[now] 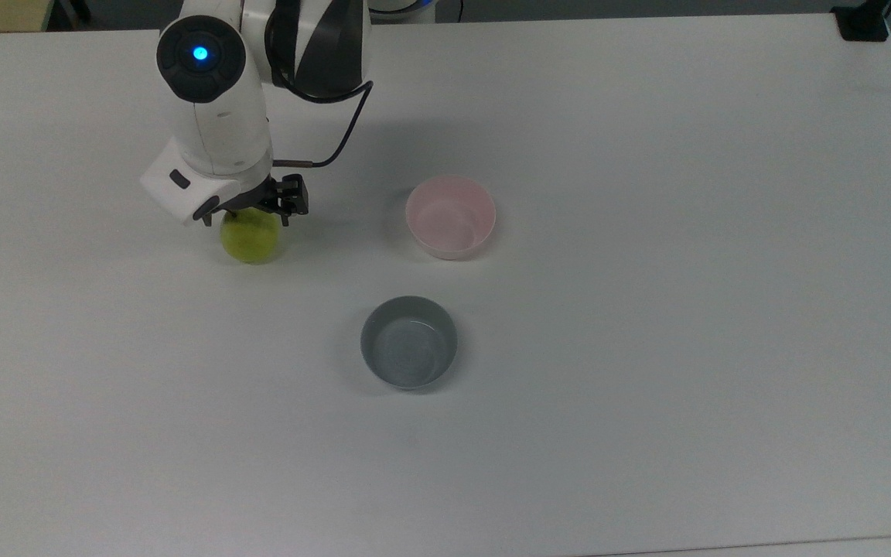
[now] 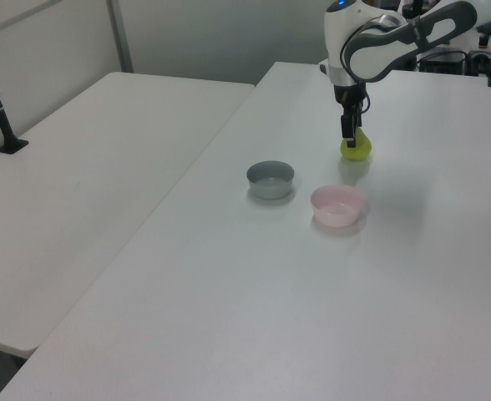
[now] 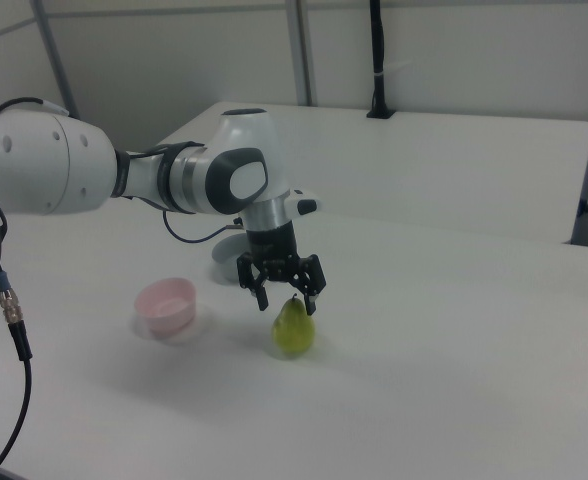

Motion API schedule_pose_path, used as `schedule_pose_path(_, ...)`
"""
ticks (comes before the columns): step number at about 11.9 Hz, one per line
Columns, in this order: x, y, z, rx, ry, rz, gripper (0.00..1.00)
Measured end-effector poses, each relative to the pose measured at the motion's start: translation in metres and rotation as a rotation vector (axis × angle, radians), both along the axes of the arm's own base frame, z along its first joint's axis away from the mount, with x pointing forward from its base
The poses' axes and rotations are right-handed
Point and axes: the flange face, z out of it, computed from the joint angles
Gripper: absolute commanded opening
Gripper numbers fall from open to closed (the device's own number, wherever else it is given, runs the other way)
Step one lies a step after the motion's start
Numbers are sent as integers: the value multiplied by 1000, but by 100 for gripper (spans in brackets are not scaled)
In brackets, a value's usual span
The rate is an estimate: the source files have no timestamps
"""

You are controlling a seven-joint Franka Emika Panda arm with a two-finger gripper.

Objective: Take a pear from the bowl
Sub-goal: 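Hold the pear raised above the table beside the pink bowl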

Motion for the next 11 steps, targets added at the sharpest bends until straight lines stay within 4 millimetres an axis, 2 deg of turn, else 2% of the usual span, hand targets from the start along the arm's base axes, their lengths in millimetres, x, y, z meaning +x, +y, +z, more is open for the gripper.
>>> schedule_pose_path(2, 2, 0, 15, -5, -28, -17, 100)
schedule_pose_path(4, 5, 10, 51, -13, -73, -69, 100)
schedule_pose_path(5, 5, 25, 73, -1, -82, -72, 100)
schedule_pose_path(7, 1, 77, 109, 46, -86, -51, 100)
schedule_pose_path(9, -13, 125, 141, 64, -82, -30, 100)
schedule_pose_path(11, -34, 155, 172, 63, -71, -24, 100)
